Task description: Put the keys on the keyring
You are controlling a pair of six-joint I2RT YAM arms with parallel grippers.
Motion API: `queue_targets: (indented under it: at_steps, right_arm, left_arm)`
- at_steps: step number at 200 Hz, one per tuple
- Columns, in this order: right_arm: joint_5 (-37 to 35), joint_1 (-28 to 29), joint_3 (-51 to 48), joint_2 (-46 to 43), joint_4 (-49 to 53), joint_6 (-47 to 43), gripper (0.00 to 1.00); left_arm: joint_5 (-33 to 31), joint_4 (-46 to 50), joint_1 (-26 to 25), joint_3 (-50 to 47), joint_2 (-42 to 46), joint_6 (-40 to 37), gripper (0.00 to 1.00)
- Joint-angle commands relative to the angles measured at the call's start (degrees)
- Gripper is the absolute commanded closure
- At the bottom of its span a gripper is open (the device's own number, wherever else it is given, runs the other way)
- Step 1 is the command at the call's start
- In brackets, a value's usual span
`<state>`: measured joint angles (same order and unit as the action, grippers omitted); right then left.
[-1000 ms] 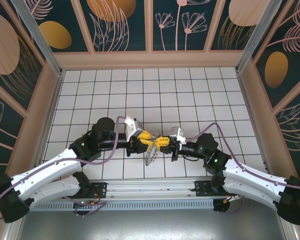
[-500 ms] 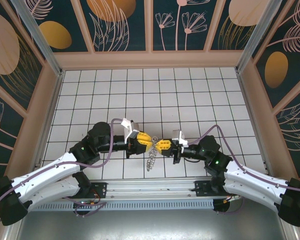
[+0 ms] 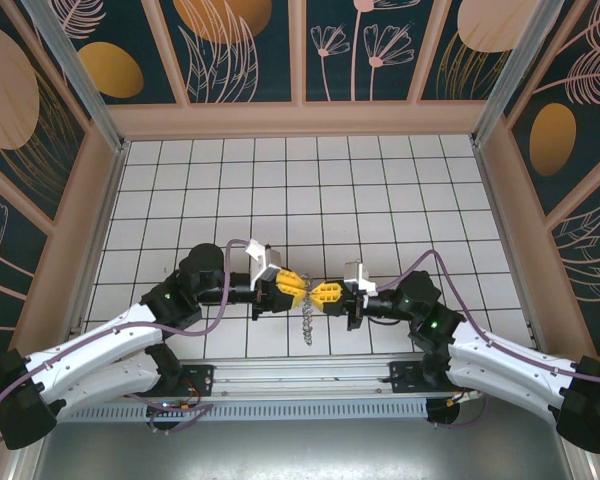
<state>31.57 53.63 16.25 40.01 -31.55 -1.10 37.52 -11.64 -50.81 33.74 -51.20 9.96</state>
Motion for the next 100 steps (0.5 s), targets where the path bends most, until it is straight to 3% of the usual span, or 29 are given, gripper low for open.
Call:
queue_targets:
  at_steps: [1, 65, 100]
  right_arm:
    - [1.2, 0.3, 2.2, -0.5, -4.0, 0.8, 1.00]
    - [0.9, 0.3, 2.7, -0.6, -3.3, 1.0, 1.00]
    - [1.0, 0.3, 2.6, -0.5, -3.4, 1.0, 1.00]
  left_arm:
    - [2.6, 1.2, -0.3, 1.2, -0.5, -3.2, 0.77]
    - [0.3, 5.4, -2.0, 2.8, -1.4, -8.9, 0.72]
    - [-0.2, 5.9, -2.0, 3.5, -2.2, -9.7, 0.84]
